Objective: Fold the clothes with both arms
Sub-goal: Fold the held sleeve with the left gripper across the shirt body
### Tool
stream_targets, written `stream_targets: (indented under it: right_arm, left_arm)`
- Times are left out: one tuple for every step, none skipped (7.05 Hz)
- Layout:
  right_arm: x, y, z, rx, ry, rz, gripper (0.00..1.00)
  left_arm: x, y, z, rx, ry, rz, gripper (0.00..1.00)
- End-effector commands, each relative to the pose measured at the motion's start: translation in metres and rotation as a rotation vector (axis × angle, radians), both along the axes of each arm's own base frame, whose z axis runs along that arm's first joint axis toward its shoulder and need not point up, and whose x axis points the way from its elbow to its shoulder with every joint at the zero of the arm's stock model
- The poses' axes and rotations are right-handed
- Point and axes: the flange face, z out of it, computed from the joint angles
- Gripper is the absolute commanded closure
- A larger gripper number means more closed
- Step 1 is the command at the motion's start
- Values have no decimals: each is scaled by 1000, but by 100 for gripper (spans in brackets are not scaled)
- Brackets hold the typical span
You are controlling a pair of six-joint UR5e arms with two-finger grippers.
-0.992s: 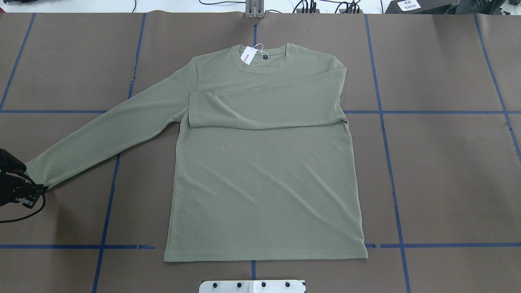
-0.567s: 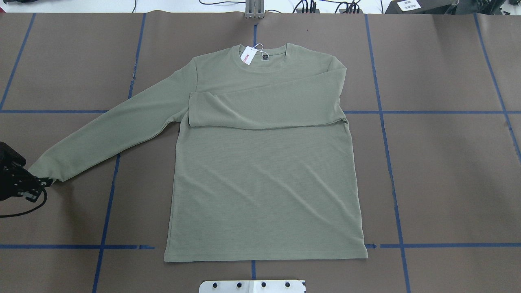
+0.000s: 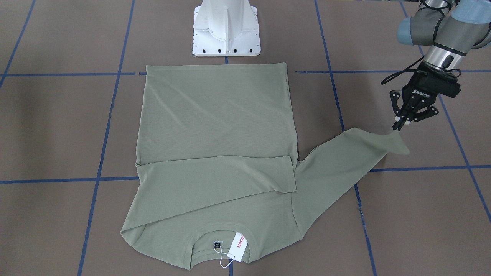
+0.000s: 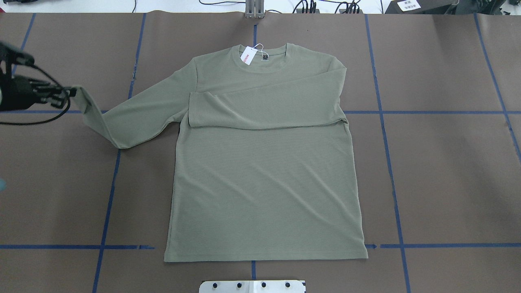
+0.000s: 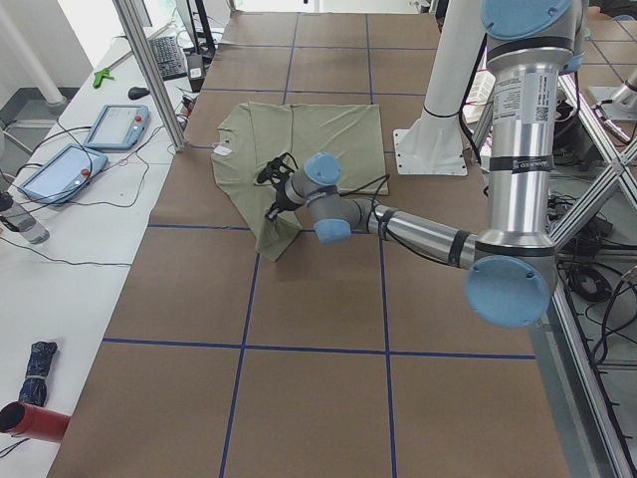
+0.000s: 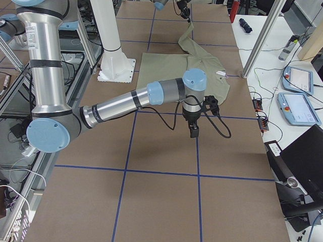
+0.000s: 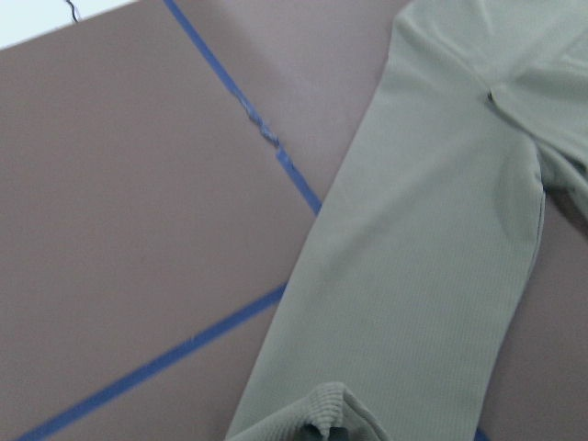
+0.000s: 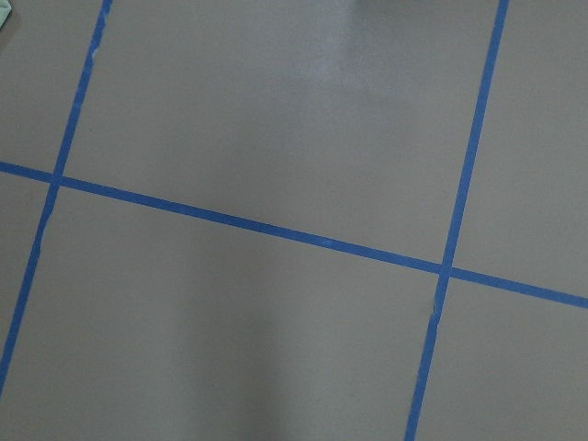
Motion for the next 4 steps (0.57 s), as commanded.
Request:
stream_targets:
  right_arm:
    - [2,1,2,-3,0,6,0]
    - [3,0,2,-2,0,7,0]
    - [2,0,1,-2,0,7,0]
    - [2,0,1,-6,-2,9,0]
  left_arm:
    - [34,-64,-138,-96,77,-66,100]
    - [56,-78,-191,-170,143,-94,100]
    - [100,-79,-237,-230,219,-92,100]
    - [142,-76,-269,-211,236,-116,100]
